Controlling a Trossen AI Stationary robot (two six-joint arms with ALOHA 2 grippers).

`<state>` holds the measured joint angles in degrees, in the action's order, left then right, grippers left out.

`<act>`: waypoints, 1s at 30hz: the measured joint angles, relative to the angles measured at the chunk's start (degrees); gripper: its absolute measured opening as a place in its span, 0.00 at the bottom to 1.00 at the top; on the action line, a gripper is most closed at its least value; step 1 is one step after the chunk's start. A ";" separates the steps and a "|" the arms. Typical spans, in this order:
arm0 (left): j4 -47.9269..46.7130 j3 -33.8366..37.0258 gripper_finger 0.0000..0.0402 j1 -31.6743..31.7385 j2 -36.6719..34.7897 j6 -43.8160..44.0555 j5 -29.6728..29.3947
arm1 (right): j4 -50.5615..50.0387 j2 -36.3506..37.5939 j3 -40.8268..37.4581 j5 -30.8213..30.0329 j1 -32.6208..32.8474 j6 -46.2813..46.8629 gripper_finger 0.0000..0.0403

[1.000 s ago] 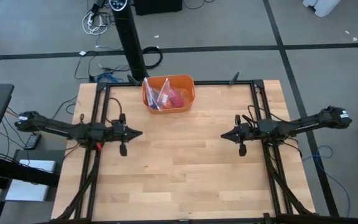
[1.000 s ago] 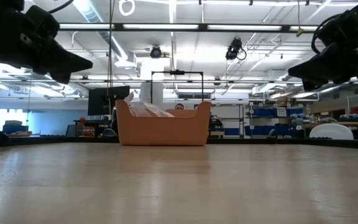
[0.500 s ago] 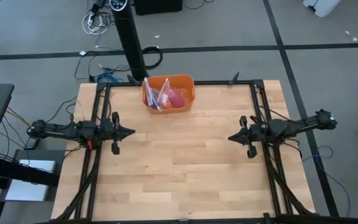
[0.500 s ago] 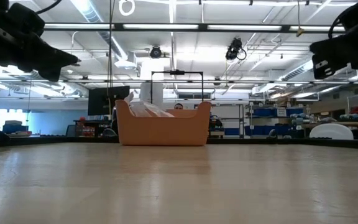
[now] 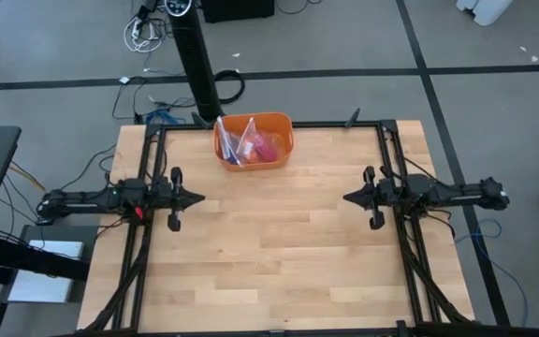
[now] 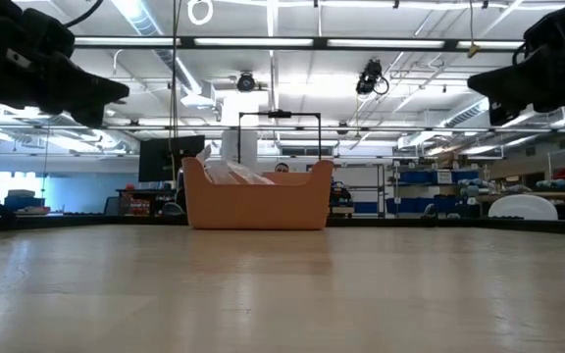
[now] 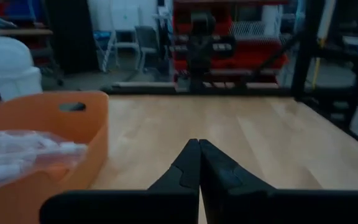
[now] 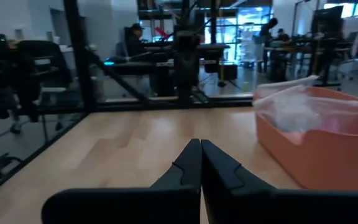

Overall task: Roll bandage
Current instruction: Return to home position

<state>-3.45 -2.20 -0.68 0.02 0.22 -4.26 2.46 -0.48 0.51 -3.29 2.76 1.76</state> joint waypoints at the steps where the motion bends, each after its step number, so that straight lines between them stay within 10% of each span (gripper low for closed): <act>1: 1.31 0.46 0.01 1.04 -0.03 -0.09 0.44 | -0.05 -0.10 0.00 0.46 -1.22 0.00 0.00; 30: -0.15 -0.48 0.01 5.23 0.00 -0.07 -8.44 | -0.24 -2.18 0.15 -3.75 -4.00 -3.71 0.01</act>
<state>-3.61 -2.68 4.56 0.02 0.15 -12.70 2.22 -2.66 0.67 -7.04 -1.24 -1.95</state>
